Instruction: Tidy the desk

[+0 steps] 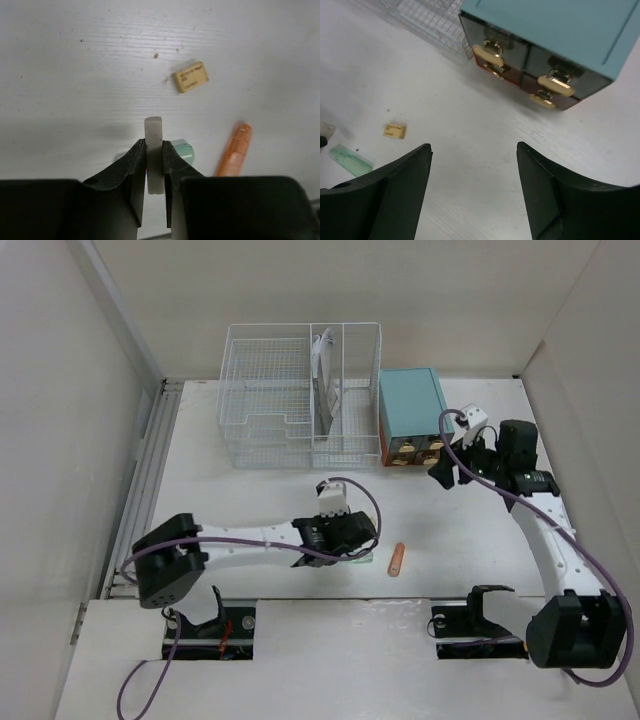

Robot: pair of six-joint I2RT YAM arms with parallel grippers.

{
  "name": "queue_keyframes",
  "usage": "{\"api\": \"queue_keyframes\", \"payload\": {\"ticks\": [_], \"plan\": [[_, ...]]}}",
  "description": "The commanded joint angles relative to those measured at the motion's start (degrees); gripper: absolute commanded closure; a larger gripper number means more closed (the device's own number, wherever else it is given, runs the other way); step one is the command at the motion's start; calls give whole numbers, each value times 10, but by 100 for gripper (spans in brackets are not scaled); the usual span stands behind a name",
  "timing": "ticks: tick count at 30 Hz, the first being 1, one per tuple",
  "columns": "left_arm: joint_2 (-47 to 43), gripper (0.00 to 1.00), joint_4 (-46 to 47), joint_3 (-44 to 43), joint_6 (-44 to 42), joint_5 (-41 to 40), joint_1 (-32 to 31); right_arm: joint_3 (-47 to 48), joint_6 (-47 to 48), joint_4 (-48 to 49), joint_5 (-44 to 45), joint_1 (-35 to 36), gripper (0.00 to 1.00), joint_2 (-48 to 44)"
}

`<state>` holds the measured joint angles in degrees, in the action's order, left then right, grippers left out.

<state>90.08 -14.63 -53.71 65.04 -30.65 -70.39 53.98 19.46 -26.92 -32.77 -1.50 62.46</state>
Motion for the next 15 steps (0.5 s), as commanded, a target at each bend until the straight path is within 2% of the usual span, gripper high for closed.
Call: {"api": "queue_keyframes", "payload": {"ticks": [1,4,5,7,10,11,15], "plan": [[-82,100,-11,22,2,-23,-10,-35,-93,97,-52,-3,27,0],[-142,100,-11,47,-5,-28,-10,-70,-180,176,-102,-3,33,20],[-168,100,-11,55,-5,-28,-15,-77,-226,194,-109,3,33,28],[-192,100,-16,65,0,-35,-15,-90,-260,245,-136,22,33,60],[-228,100,-16,81,0,-48,-15,-97,-298,272,-127,51,33,101],[-233,100,-16,94,-10,-48,-15,-104,-308,288,-114,62,36,108],[-240,100,3,100,-21,-42,-15,-110,-339,313,-99,56,36,123]]}}
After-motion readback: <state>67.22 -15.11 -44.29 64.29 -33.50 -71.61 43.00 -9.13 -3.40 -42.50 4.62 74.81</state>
